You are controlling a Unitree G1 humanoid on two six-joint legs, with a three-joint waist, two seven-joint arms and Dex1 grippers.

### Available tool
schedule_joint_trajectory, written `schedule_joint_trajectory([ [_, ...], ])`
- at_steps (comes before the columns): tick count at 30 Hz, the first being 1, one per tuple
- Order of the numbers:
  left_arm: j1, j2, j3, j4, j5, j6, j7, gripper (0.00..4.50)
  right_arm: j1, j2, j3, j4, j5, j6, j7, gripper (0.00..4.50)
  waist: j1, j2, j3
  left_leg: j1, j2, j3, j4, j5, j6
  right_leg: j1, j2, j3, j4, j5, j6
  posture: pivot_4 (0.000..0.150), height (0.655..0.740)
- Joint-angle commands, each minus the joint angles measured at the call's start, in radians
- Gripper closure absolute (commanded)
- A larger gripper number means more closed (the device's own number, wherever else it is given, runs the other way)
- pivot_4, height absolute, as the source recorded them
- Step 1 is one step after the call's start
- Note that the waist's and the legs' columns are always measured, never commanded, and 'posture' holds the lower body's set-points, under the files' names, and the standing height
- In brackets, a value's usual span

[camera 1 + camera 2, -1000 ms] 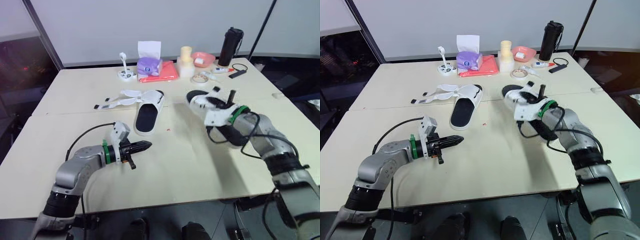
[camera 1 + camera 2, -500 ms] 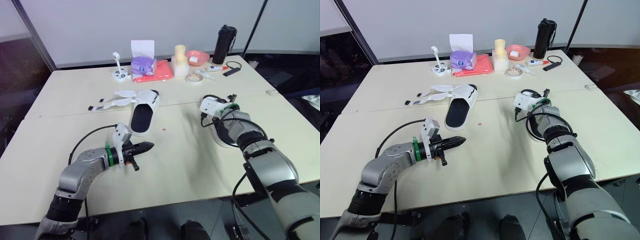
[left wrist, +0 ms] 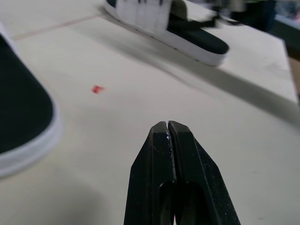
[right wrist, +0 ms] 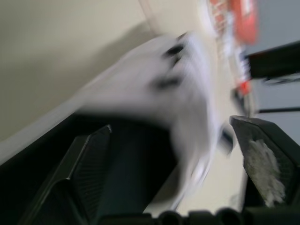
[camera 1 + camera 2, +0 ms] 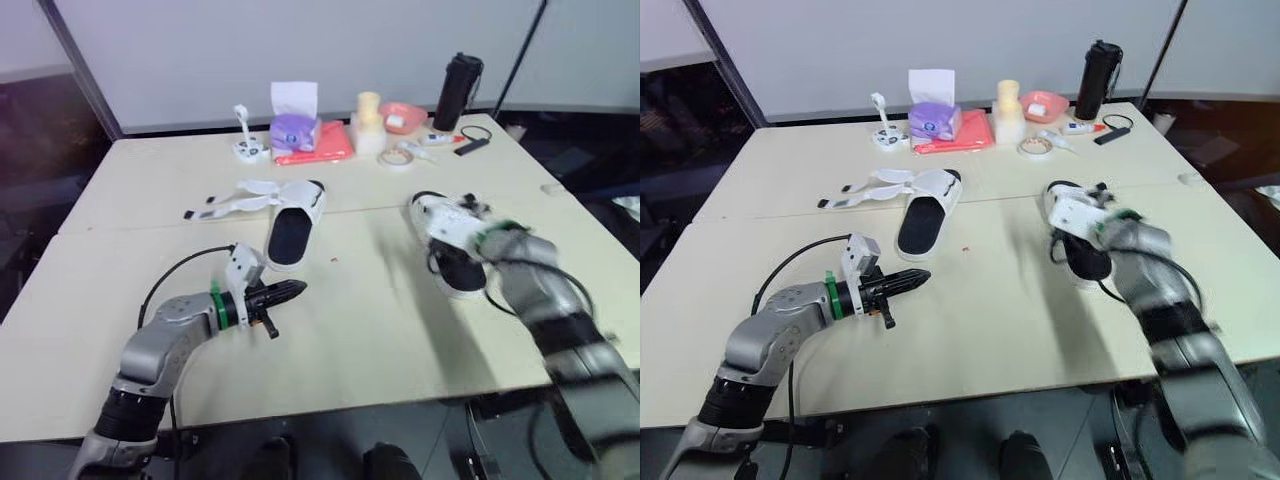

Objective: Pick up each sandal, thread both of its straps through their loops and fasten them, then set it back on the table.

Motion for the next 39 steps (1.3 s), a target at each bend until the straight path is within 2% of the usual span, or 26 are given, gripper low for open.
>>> schedule_joint_trajectory([
  [1,-0.036,0.013,-0.006,0.0,0.061,-0.09,0.008,4.5,0.129,-0.003,-0.11,-0.349,0.163,0.265,0.183,0.08,-0.003,0.0,0.0,0.0,0.0,0.001,0.0,0.0,0.0,0.0,0.0,0.0,0.0,0.0,0.0,0.15,0.74],
  [3,-0.049,0.022,-0.014,0.016,0.096,-0.128,0.011,4.5,0.165,0.026,-0.166,-0.477,0.258,0.4,0.229,0.08,-0.006,0.0,0.0,0.001,0.001,0.001,0.001,0.0,0.0,0.0,0.0,0.001,0.001,0.001,-0.001,0.15,0.74],
  [7,-0.118,0.03,-0.053,0.115,0.251,-0.308,0.061,4.5,0.183,0.203,-0.348,-0.739,0.562,0.762,0.309,0.08,0.003,0.0,0.0,0.001,0.002,0.0,0.002,0.0,0.0,0.0,0.001,0.001,0.001,0.001,-0.001,0.15,0.74],
  [11,-0.22,0.02,-0.052,0.27,0.376,-0.478,0.16,4.5,0.199,0.277,-0.387,-0.853,0.693,0.917,0.265,0.08,0.017,-0.002,0.0,-0.001,0.0,-0.001,0.002,0.0,0.0,0.001,0.0,0.0,-0.001,0.001,-0.001,0.15,0.74],
  [14,-0.292,0.029,-0.062,0.39,0.47,-0.619,0.227,3.68,0.196,0.313,-0.383,-0.888,0.739,0.967,0.189,0.0,0.024,-0.002,0.0,-0.001,0.0,-0.001,0.002,0.0,0.0,0.0,0.0,0.0,0.0,0.001,-0.001,0.15,0.74],
  [21,-0.556,0.021,-0.168,0.825,0.723,-0.903,0.426,0.11,0.162,0.442,-0.37,-0.93,0.826,1.04,0.026,0.0,0.026,-0.003,0.0,-0.001,0.0,-0.001,0.002,0.0,0.0,-0.001,0.0,-0.001,0.0,0.001,-0.001,0.15,0.74],
  [25,-0.698,-0.019,-0.222,1.075,0.813,-0.991,0.528,0.05,0.144,0.469,-0.345,-0.934,0.867,1.046,-0.038,0.0,0.023,-0.003,0.0,-0.002,-0.001,-0.001,0.002,0.0,0.0,-0.001,0.0,-0.002,0.001,0.001,0.0,0.15,0.74],
  [30,-0.803,-0.073,-0.301,1.297,0.914,-1.033,0.629,0.05,0.156,0.467,-0.337,-0.935,0.903,1.034,-0.103,0.0,0.018,-0.004,0.001,-0.002,-0.001,-0.001,0.002,0.0,0.0,-0.001,0.0,-0.002,0.002,0.0,0.001,0.15,0.74],
  [39,-0.896,-0.171,-0.453,1.464,1.106,-0.92,0.891,0.05,0.216,0.472,-0.342,-0.981,0.937,1.027,-0.213,0.0,0.002,-0.008,0.003,-0.002,-0.001,-0.001,0.002,0.0,0.0,-0.002,0.0,-0.002,0.004,0.0,0.002,0.15,0.74],
])
